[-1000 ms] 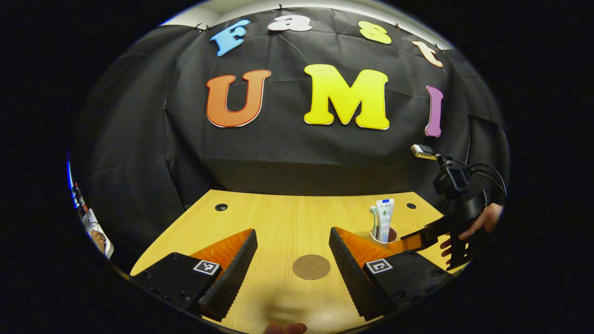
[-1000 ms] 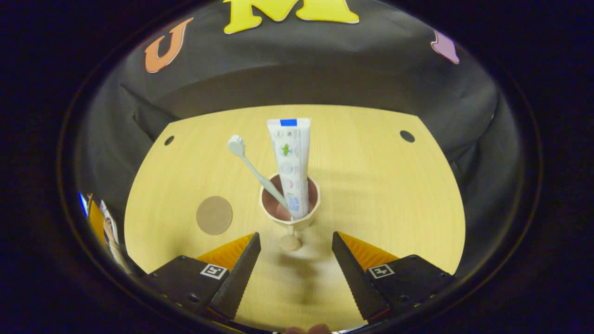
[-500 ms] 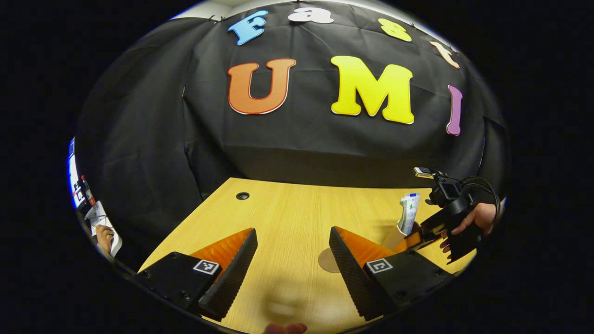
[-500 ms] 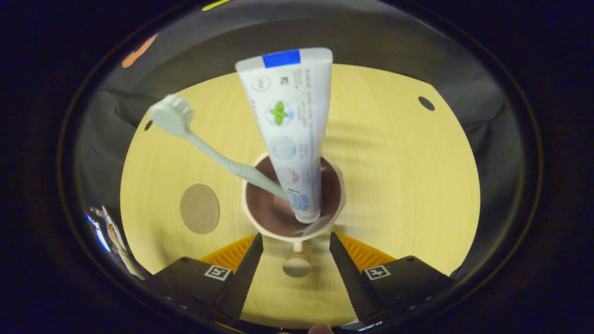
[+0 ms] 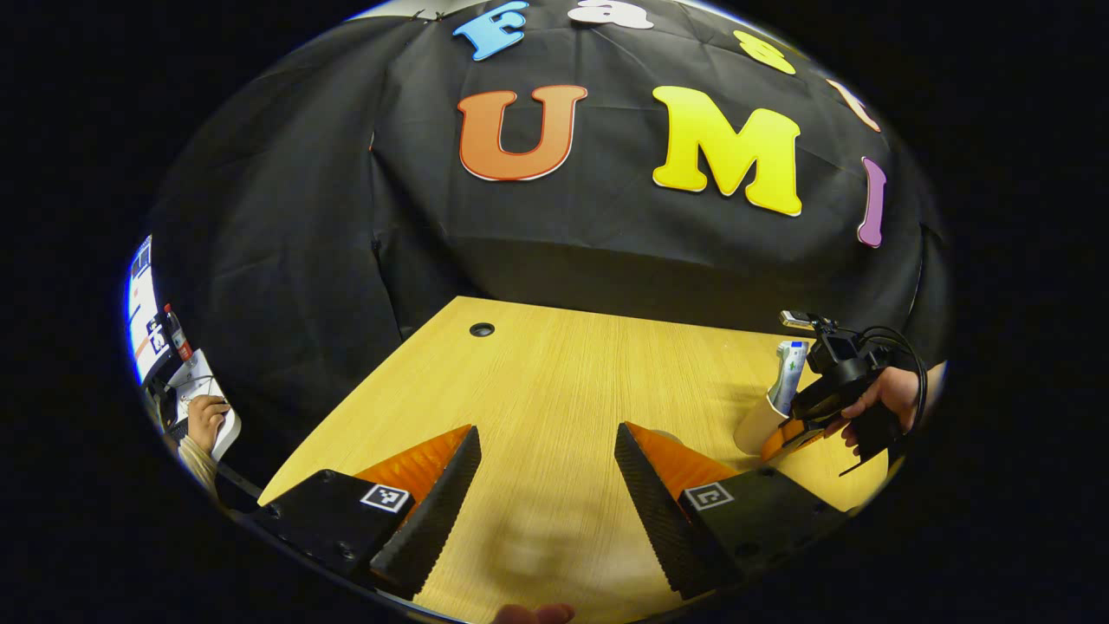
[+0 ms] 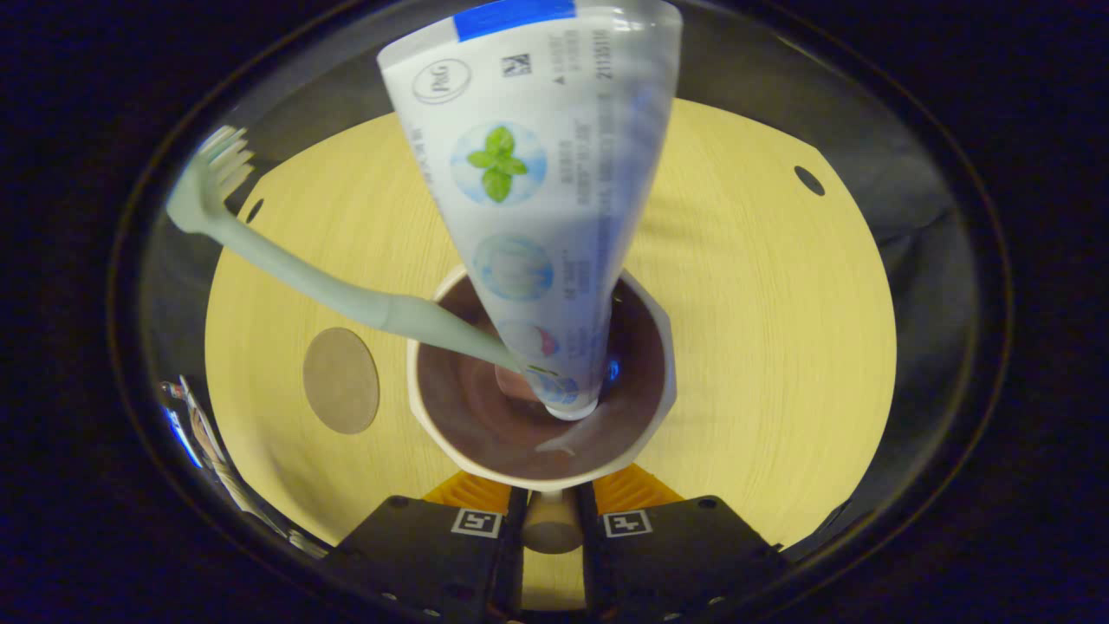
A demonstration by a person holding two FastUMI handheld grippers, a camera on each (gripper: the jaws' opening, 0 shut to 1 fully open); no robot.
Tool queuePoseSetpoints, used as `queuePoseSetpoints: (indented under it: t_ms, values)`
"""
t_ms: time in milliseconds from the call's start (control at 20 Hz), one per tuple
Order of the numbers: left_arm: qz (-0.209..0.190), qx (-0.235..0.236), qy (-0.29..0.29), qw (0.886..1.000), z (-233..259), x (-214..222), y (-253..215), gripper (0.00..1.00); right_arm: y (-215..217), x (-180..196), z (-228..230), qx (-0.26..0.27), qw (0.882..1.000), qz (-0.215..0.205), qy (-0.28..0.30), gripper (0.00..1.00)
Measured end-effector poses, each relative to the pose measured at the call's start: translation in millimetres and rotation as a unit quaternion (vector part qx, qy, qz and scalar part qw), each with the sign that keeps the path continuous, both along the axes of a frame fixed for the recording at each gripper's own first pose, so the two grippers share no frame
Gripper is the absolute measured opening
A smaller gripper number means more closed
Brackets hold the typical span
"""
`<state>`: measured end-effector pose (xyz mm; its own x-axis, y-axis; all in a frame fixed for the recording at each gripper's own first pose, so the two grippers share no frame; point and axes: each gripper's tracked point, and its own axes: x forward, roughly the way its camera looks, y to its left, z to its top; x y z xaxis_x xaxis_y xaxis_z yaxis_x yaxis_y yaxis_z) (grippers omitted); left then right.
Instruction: Put the toothbrush and toothpaste on the desktop into the cup, then pick up the cup and place it on the coaster on the desktop.
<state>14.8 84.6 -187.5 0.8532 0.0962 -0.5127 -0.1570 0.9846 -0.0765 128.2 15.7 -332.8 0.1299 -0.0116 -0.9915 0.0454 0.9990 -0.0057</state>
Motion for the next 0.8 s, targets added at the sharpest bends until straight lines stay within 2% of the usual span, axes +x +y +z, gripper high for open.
queuePoseSetpoints:
  t_ms: [250,400,500,600,800]
  values:
    - [-0.005,-0.007,0.001,1.0,2.6,-2.5,-8.8,0.99,1.2,2.0,5.3,-0.003,1.0,0.012,-0.008,0.22]
    - [-0.006,-0.007,-0.002,1.0,3.9,-2.1,-6.8,0.99,8.6,3.2,9.4,-0.007,1.0,0.025,-0.015,0.21]
    - [0.0,-0.005,-0.001,1.0,2.9,-5.6,-1.5,0.99,21.0,0.9,11.9,-0.001,0.999,0.035,-0.015,0.19]
    - [0.008,-0.003,-0.002,1.0,3.7,-11.5,5.2,0.99,37.9,2.8,16.7,0.005,0.999,0.048,-0.023,0.21]
    - [0.03,-0.005,-0.001,1.0,3.4,-25.2,21.5,0.99,85.7,6.2,33.1,0.014,0.994,0.097,-0.048,0.21]
